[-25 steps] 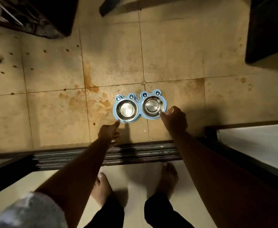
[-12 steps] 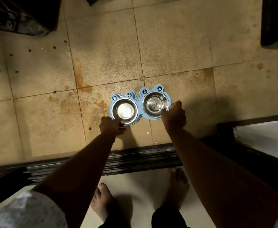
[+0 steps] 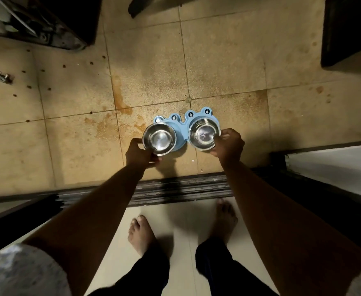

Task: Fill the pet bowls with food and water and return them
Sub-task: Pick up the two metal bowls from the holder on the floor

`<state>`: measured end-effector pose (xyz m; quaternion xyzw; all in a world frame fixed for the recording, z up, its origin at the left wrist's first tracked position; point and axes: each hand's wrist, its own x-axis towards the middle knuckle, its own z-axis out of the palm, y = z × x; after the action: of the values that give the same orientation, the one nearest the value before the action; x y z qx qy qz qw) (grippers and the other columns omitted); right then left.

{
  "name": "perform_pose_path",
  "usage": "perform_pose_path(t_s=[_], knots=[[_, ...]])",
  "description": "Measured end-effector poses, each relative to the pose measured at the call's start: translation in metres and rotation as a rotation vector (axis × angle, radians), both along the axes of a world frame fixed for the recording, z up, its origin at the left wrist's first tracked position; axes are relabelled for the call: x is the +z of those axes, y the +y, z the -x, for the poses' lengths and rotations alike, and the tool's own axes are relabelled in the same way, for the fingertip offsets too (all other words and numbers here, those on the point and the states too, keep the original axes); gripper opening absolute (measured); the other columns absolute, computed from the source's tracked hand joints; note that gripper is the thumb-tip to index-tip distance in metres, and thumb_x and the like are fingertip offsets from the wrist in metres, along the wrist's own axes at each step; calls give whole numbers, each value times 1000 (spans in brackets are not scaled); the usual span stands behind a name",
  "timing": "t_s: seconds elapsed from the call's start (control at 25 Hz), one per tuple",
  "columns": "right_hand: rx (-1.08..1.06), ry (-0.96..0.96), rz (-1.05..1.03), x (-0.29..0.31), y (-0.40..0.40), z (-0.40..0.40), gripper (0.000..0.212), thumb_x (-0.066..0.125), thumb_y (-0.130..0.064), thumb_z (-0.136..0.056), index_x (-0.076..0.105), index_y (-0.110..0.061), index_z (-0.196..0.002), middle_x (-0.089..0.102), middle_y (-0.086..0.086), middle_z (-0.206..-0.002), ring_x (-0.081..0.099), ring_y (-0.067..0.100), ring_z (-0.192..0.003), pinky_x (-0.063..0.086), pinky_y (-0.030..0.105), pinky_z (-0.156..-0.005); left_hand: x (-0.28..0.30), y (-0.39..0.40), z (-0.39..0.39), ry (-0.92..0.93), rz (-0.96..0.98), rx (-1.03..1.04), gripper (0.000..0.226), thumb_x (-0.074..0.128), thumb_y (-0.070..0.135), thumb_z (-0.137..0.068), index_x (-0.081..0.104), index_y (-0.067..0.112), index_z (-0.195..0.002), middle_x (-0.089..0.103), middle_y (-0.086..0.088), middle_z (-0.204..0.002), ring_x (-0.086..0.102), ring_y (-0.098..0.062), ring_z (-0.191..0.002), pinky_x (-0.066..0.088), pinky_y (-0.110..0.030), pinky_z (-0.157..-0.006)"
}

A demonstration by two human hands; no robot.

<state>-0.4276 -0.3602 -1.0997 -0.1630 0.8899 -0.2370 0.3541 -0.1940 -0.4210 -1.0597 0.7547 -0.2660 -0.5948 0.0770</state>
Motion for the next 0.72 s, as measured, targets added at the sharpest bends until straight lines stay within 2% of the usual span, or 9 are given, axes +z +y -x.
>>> perform_pose_path(t_s=[0.12,0.24,0.36,0.48,0.6,0.72], knots=[[-201,-283,109,73,4,4,18,76,-6,-84,68,-3,-100,73,21,-99,76,35,-71,64,46,-56,75,0,-13,11,30,-41,35,58,-1,-91,41,20,-113,65,-18,-81,66,-27,-55,56,-38,-59],[-271,-400,192,169,16,9,19,74,-4,-89,65,-1,-106,71,25,-105,76,34,-72,64,41,-56,158,4,-22,-3,103,-38,32,52,-3,-92,42,16,-115,64,-15,-76,66,-19,-45,56,-34,-54],[-278,-442,228,274,33,2,18,72,-7,-92,63,-2,-108,72,26,-105,77,34,-77,64,41,-60,256,23,-23,-7,192,-62,31,56,7,-94,44,11,-122,68,-14,-79,69,-21,-51,58,-36,-55],[-304,-478,292,391,52,-7,22,71,-9,-93,64,0,-112,73,28,-104,77,38,-81,65,47,-67,367,48,-24,-4,293,-52,32,62,18,-93,51,12,-123,69,-11,-76,68,-23,-50,60,-43,-62],[-301,-462,345,494,67,-20,17,70,-8,-94,65,-1,-109,74,25,-98,77,33,-75,65,46,-69,464,60,-36,45,354,-135,31,64,23,-91,57,18,-120,70,-14,-77,70,-31,-53,61,-50,-70],[-337,-438,412,592,90,-38,14,71,-7,-93,66,-1,-105,73,19,-89,77,24,-65,65,40,-62,552,66,-57,129,397,-134,28,66,22,-90,58,21,-117,68,-15,-78,70,-30,-54,61,-45,-72]])
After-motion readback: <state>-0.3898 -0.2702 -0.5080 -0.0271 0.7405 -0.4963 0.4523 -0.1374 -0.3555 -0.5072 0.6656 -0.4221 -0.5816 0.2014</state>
